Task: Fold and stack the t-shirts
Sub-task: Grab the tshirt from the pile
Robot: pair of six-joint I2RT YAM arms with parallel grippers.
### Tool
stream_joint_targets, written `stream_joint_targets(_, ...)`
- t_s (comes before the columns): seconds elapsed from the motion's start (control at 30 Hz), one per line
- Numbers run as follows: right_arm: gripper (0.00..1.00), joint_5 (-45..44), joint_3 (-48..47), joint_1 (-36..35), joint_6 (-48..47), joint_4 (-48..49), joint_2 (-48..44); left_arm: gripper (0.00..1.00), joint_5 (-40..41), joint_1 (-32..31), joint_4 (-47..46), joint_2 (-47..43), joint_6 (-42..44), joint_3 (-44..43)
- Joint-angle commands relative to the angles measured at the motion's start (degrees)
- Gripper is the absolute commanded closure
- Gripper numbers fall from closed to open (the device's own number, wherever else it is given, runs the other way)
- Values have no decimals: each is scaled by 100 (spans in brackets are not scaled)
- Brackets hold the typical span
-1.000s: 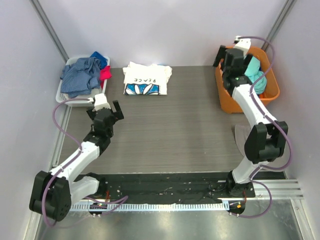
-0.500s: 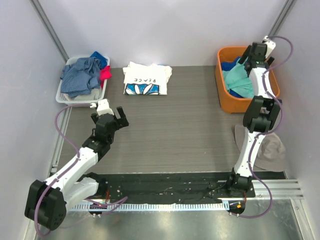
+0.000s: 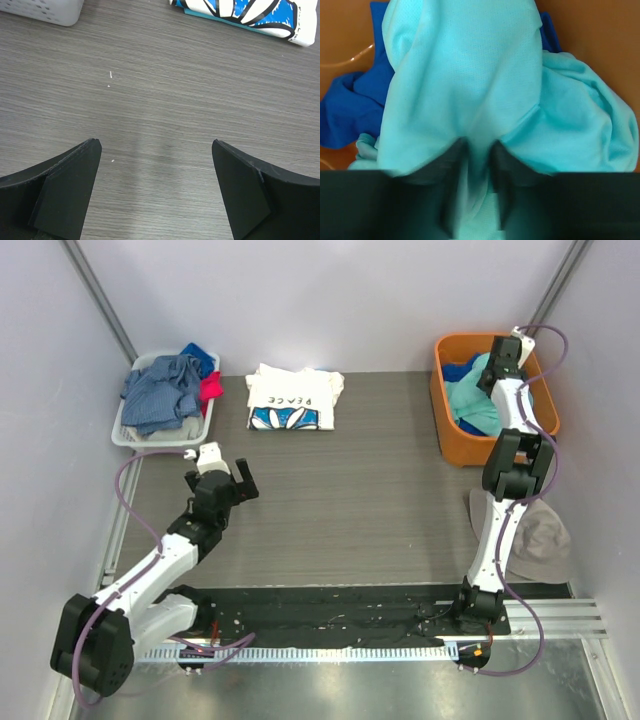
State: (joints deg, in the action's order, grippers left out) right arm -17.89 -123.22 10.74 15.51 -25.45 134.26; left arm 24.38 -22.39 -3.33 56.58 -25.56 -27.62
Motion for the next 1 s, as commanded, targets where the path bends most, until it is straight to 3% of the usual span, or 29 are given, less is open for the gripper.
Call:
stream_joint_targets(0.0,80,-39,-212,16,-74,-3,-93,0,-21,-20,-194,3,-28,28)
stream_joint_targets(0.03,85,-57,-194,16,-83,-4,-93,0,-21,-20,-194,11,-28,28)
stream_joint_targets(0.07,96,-83,-185,16,-100,-12,-101,0,-21,-20,-194,20,-28,28)
stream_joint_targets(0.1,99,-100,-185,16,-109,-12,-136,0,-21,-20,-194,20,-28,37)
stream_joint_targets(0.4,99,-40,-342,16,66,119,-1040,0,67,-20,-141,11,34,-59)
stream_joint_targets(0.7,99,277,-484,-160,242,137,-2842,0,102,-20,78,-85,78,-209)
stream_joint_targets(0.83,99,400,-265,-634,111,76,-3616,0,102,-20,245,-305,69,-270)
stream_joint_targets(0.97,99,356,-159,-1634,-144,-267,-4275,0,76,-20,570,-586,78,-341)
